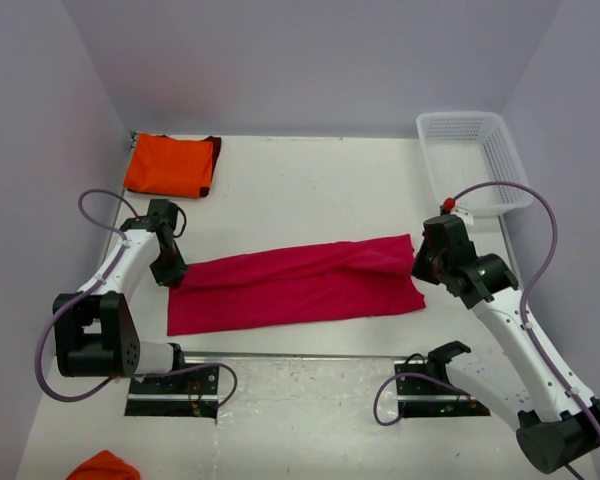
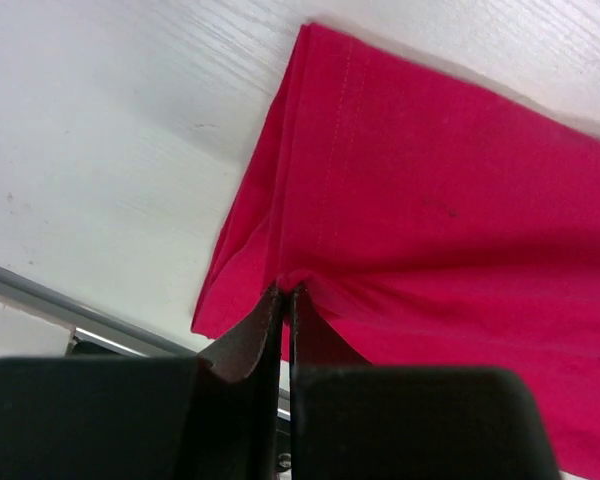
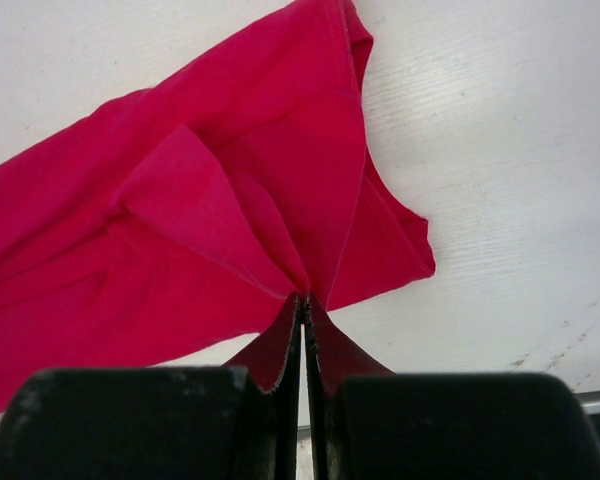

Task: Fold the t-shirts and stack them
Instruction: Fold the other side of the tshirt into a rectangle

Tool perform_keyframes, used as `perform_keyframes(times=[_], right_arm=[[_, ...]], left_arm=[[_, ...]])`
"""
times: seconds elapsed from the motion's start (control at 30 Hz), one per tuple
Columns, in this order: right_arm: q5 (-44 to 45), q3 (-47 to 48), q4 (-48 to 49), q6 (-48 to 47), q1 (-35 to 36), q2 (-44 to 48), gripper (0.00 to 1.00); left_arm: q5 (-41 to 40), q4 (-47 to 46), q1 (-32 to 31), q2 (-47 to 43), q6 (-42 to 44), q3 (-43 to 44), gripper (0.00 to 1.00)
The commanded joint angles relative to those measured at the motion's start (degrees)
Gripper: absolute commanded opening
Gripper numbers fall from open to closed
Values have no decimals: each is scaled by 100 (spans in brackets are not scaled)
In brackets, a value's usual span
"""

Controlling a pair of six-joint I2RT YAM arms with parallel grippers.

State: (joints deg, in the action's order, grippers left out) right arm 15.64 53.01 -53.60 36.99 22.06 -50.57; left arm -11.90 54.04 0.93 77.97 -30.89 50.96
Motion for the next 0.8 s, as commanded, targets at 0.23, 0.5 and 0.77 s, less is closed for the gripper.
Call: perform_keyframes(times=[0.23, 0.5, 0.77], right_arm=[[88, 7, -159, 168, 44, 117, 0], [-17, -19, -133, 89, 87, 126, 0], [-96, -54, -63, 54, 114, 117, 0]], left_arm=[[979, 387, -31, -326, -540, 19, 9], [1313, 800, -40, -538, -822, 369, 25], [349, 1277, -179, -669, -1006, 1380, 53]])
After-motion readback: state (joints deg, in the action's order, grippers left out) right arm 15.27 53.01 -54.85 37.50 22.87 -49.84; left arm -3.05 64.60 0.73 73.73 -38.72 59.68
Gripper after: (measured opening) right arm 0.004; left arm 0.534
